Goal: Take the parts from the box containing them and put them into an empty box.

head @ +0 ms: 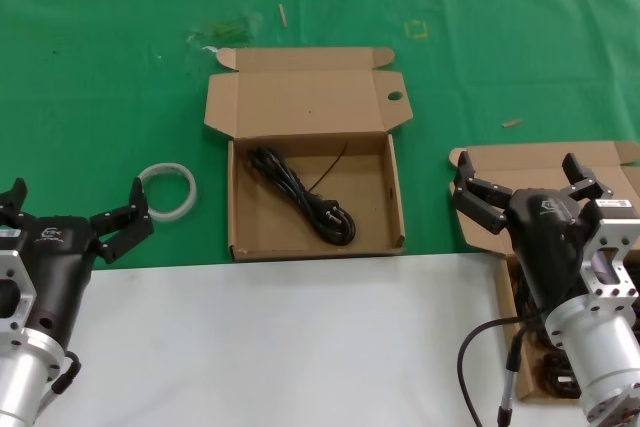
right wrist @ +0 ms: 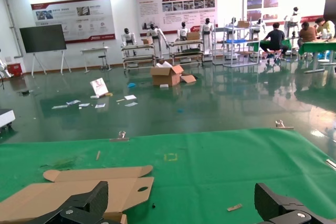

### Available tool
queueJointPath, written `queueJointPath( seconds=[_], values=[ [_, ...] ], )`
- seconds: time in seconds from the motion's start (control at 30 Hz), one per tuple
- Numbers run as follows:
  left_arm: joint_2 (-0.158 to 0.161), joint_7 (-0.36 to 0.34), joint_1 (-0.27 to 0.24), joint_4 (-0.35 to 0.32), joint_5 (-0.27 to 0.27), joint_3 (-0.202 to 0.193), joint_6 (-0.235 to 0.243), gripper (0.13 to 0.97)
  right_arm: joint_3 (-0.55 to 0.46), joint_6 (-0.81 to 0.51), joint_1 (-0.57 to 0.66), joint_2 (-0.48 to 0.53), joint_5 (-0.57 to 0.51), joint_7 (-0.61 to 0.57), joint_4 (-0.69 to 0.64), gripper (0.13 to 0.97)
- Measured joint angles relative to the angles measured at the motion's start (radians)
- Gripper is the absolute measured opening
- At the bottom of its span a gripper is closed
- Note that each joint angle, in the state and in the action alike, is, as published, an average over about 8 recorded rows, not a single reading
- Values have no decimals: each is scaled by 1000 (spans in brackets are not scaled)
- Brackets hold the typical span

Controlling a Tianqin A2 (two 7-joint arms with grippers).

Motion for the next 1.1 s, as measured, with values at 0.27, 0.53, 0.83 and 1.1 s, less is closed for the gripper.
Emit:
queueJointPath(
  seconds=[0.27, 0.53, 0.83, 1.1],
  values=[
    [0, 0, 0, 0, 0, 0, 0, 965, 0, 0, 0, 0, 0, 0, 0, 966],
    [0, 0, 0, 0, 0, 0, 0, 965, 0, 0, 0, 0, 0, 0, 0, 966],
    [0, 0, 0, 0, 0, 0, 0, 965, 0, 0, 0, 0, 0, 0, 0, 966],
    [0, 0, 0, 0, 0, 0, 0, 965, 0, 0, 0, 0, 0, 0, 0, 966]
  ],
)
